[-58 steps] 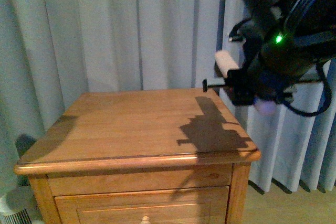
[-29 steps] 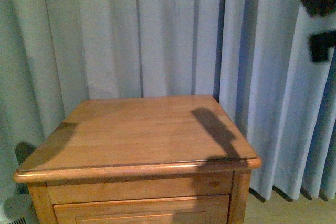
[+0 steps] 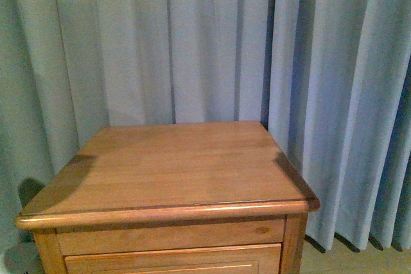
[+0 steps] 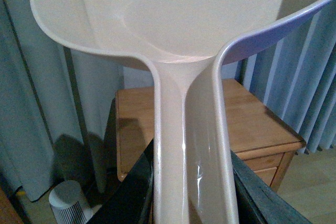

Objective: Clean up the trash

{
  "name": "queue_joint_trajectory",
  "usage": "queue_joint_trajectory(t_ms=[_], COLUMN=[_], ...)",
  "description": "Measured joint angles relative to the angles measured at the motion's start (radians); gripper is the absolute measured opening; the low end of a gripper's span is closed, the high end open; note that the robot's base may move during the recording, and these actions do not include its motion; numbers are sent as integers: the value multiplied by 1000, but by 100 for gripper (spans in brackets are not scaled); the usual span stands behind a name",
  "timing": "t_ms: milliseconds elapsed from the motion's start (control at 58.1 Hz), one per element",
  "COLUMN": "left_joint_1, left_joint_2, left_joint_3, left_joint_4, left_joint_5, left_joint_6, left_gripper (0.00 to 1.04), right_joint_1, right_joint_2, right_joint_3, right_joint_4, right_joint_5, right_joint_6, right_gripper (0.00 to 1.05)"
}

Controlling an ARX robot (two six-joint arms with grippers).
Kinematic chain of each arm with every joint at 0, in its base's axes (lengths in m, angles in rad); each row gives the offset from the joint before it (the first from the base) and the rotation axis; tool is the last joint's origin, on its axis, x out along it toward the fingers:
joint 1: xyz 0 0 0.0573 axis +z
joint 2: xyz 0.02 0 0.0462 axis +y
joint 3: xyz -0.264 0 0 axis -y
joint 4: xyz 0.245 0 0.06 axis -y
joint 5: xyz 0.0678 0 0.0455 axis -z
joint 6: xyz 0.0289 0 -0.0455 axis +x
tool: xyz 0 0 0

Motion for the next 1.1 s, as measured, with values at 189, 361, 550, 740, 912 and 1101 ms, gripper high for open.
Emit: queue_joint_trajectory(t_ms=[189, 361, 550, 740, 912, 1101], left_joint_1=[0, 0, 0, 0, 0, 1], left_joint_2=[0, 0, 0, 0, 0, -1], left_joint_3=[0, 0, 0, 0, -1, -2], left_joint_4=[0, 0, 0, 0, 1, 1], left_joint_5=[0, 0, 0, 16, 2, -3], left_joint_6=[0, 0, 0, 0, -1, -2], left_gripper=[27, 27, 27, 27, 27, 27], right_joint_1=[-45, -72, -73, -76, -76, -74], right_joint_2=[-30, -42, -44, -49, -46, -35], right_joint_3=[-3, -3, -2, 0, 7, 8], right_joint_4=[-19, -55, -76, -76, -77, -78], right_joint_5=[-9, -11, -12, -4, -8, -17], right_joint_6=[5, 21, 40, 44, 44, 44], right_gripper=[19, 19, 19, 19, 19, 19])
